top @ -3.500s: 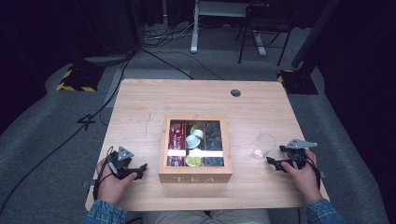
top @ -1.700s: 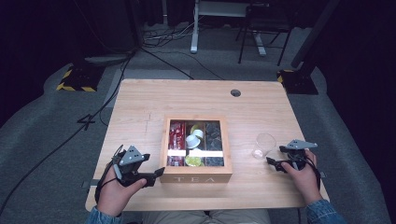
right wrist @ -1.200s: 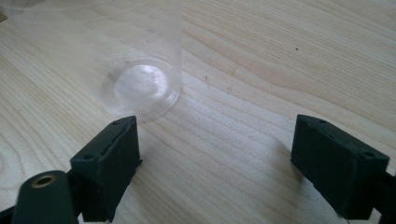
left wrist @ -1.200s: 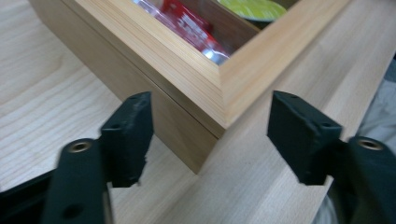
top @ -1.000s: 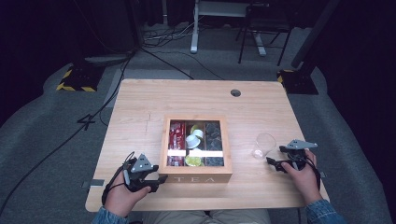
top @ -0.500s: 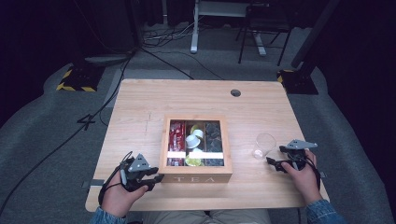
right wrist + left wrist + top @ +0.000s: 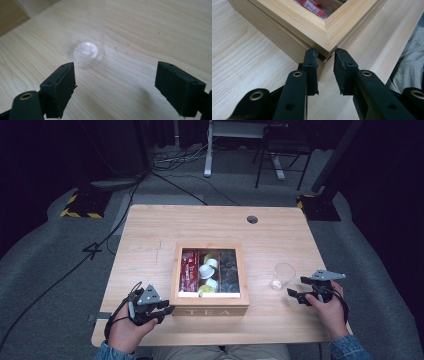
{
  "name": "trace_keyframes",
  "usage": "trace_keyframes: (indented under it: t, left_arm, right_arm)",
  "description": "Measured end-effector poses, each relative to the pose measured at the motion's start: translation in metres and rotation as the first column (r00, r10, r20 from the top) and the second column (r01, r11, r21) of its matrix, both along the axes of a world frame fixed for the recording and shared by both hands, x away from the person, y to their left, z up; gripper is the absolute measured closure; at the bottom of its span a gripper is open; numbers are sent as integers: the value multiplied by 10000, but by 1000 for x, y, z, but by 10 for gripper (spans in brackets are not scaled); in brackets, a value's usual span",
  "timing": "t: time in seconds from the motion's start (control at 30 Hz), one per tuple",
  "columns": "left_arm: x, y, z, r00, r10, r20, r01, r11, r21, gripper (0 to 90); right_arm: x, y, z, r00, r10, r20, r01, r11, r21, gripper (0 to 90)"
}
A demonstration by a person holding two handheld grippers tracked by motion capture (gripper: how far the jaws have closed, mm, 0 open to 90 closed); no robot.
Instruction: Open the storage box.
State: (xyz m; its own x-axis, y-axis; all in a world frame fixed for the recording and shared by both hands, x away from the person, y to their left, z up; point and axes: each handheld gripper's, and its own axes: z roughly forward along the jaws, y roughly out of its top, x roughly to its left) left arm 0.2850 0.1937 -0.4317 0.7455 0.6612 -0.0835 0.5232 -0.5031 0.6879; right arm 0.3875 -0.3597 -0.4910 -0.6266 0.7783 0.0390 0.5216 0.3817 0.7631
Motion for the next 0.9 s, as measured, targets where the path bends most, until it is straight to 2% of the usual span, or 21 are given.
trace_keyframes:
  t: [0.23, 0.3, 0.47, 0.5, 0.53, 0.63, 0.8, 0.9]
  left_arm:
    - [-1, 0, 8, 9998, 12, 173, -12, 10000, 15, 722]
    - [0, 1, 11, 9995, -33, 327, 32, 10000, 22, 722]
    - [1, 1, 16, 9991, -103, 419, 104, 9999, -24, 719]
    - [1, 1, 16, 9990, -101, 436, 102, 9999, -27, 719]
    - [1, 1, 17, 9990, -88, 445, 88, 10000, -17, 719]
    - [1, 1, 19, 9986, -101, 522, 100, 9999, 34, 721]
    - [1, 2, 22, 9981, -60, 614, 64, 10000, -67, 724]
    - [1, 2, 23, 9976, -56, 688, 65, 9999, -133, 727]
  right_arm:
    - [-9, 2, 20, 9987, 263, 429, -276, 9991, 319, 170]
    - [-12, 4, 25, 9979, 412, 503, -440, 9975, 559, 172]
    - [-22, 11, 41, 9937, 759, 822, -841, 9913, 1016, 171]
    - [-27, 15, 49, 9903, 951, 1012, -1054, 9892, 1019, 168]
    - [-27, 15, 49, 9903, 951, 1012, -1054, 9892, 1019, 168]
    - [-35, 28, 62, 9809, 1415, 1335, -1564, 9817, 1086, 165]
    - [-42, 52, 74, 9670, 2126, 1402, -2278, 9682, 1033, 161]
    - [-46, 69, 81, 9539, 2600, 1496, -2757, 9566, 950, 166]
